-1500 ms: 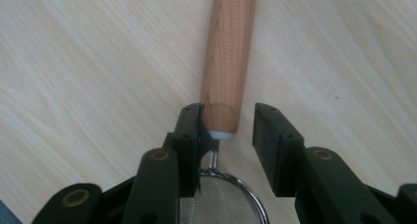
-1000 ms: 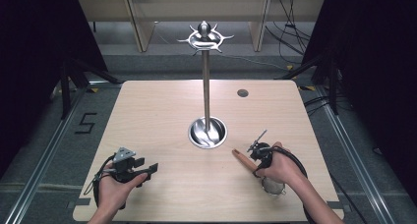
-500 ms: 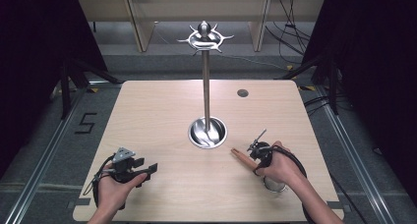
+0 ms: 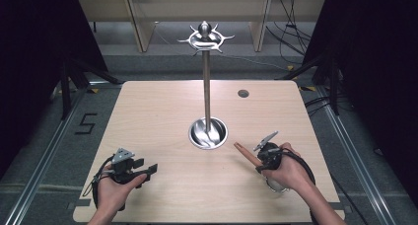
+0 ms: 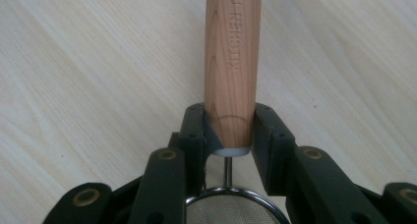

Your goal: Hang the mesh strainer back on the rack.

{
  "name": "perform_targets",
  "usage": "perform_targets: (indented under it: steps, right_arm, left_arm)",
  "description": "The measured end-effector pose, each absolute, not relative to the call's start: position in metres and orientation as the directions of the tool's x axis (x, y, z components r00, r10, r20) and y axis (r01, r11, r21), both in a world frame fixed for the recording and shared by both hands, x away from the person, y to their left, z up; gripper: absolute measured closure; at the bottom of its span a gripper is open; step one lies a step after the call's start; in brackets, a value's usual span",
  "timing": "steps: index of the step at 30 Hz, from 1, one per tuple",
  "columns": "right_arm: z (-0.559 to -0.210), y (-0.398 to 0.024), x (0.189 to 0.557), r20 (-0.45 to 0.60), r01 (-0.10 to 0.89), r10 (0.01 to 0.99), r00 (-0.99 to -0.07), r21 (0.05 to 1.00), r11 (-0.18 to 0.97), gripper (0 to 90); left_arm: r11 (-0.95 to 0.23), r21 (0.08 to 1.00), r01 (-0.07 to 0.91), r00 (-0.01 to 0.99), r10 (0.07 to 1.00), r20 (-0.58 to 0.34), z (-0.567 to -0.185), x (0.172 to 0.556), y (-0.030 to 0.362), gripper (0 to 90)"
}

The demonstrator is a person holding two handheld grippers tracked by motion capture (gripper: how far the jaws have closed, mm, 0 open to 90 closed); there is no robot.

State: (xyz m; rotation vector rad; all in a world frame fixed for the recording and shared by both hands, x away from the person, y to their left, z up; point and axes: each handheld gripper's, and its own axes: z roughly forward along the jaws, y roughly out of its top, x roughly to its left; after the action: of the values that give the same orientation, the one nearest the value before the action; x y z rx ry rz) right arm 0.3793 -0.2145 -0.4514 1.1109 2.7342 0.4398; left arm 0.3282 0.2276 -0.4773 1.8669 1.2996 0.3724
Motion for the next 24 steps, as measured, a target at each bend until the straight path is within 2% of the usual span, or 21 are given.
perform_targets:
  steps: [6, 7, 12, 13, 18, 24]
  right_arm:
    - [-0.442, -0.22, 0.374, -0.011, 0.647, 0.716, -0.698, 0.417, 0.638, 69.6]
    - [-0.441, -0.221, 0.373, -0.008, 0.651, 0.724, -0.69, 0.431, 0.625, 69.6]
    - [-0.436, -0.224, 0.367, 0.028, 0.678, 0.755, -0.655, 0.464, 0.571, 69.6]
    - [-0.436, -0.225, 0.367, 0.003, 0.688, 0.777, -0.63, 0.466, 0.556, 69.6]
    - [-0.433, -0.231, 0.366, 0.027, 0.656, 0.761, -0.649, 0.526, 0.541, 69.6]
    - [-0.431, -0.235, 0.367, 0.038, 0.651, 0.761, -0.648, 0.547, 0.527, 69.6]
  left_arm:
    - [-0.155, 0.744, 0.65, 0.429, 0.883, -0.191, -0.476, 0.327, 0.23, 38.3]
    - [-0.126, 0.753, 0.646, 0.413, 0.888, -0.205, -0.477, 0.328, 0.228, 38.3]
    - [-0.146, 0.753, 0.642, 0.428, 0.883, -0.194, -0.477, 0.328, 0.229, 38.2]
    - [-0.138, 0.753, 0.644, 0.424, 0.883, -0.202, -0.477, 0.328, 0.229, 38.2]
    - [-0.149, 0.746, 0.649, 0.426, 0.884, -0.193, -0.476, 0.327, 0.229, 38.2]
    - [-0.134, 0.753, 0.644, 0.423, 0.883, -0.205, -0.477, 0.328, 0.228, 38.2]
